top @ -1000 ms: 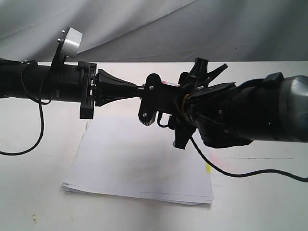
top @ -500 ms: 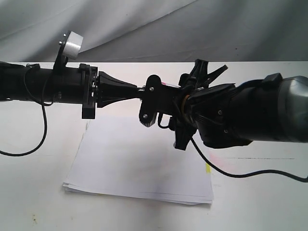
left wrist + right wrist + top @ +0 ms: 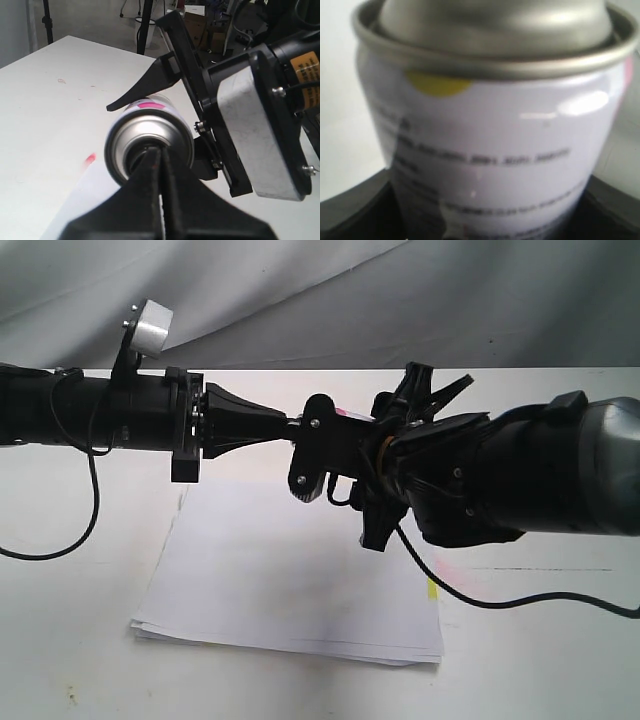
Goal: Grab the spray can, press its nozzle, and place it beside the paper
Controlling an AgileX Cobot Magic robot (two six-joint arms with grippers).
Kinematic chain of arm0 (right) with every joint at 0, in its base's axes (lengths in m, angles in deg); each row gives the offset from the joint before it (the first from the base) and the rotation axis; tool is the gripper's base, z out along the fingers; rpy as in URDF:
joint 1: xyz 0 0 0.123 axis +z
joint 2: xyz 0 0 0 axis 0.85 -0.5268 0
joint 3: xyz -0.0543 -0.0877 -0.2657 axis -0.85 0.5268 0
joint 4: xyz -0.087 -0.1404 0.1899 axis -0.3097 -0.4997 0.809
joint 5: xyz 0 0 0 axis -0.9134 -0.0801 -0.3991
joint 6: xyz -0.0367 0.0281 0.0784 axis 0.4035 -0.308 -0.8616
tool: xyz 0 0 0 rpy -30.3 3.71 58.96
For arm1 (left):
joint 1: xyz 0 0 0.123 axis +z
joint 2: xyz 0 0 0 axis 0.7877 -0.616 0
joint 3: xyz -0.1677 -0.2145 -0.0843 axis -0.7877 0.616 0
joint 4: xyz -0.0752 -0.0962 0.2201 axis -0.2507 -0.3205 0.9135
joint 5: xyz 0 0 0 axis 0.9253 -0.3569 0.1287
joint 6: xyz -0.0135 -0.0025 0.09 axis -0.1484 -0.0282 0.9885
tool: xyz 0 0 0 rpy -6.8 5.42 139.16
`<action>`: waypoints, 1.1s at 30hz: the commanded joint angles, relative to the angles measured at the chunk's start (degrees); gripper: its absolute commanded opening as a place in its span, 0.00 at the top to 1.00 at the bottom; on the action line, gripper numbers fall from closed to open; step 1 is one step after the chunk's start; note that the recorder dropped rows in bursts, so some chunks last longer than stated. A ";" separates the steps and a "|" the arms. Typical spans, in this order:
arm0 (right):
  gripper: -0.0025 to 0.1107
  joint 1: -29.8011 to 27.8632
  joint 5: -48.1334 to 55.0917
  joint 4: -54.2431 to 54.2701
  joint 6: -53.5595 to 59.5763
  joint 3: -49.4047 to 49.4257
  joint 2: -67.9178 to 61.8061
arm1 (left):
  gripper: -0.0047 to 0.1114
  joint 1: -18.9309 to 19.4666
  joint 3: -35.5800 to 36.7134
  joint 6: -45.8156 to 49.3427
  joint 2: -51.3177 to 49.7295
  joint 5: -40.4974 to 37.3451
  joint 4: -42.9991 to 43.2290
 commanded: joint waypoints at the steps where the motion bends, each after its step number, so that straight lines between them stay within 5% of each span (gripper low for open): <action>1: 0.98 0.41 -4.53 -2.50 0.59 -0.61 0.86 | 0.96 -0.88 -0.50 0.09 -0.62 2.14 0.04; 27: 0.98 0.41 -4.64 -2.61 0.57 -0.61 0.86 | 0.96 -0.76 -0.50 -1.05 -0.46 2.45 0.87; 33: 0.98 0.41 -4.64 -2.61 0.67 -0.61 0.86 | 0.96 4.78 -0.50 -5.31 4.51 0.90 7.49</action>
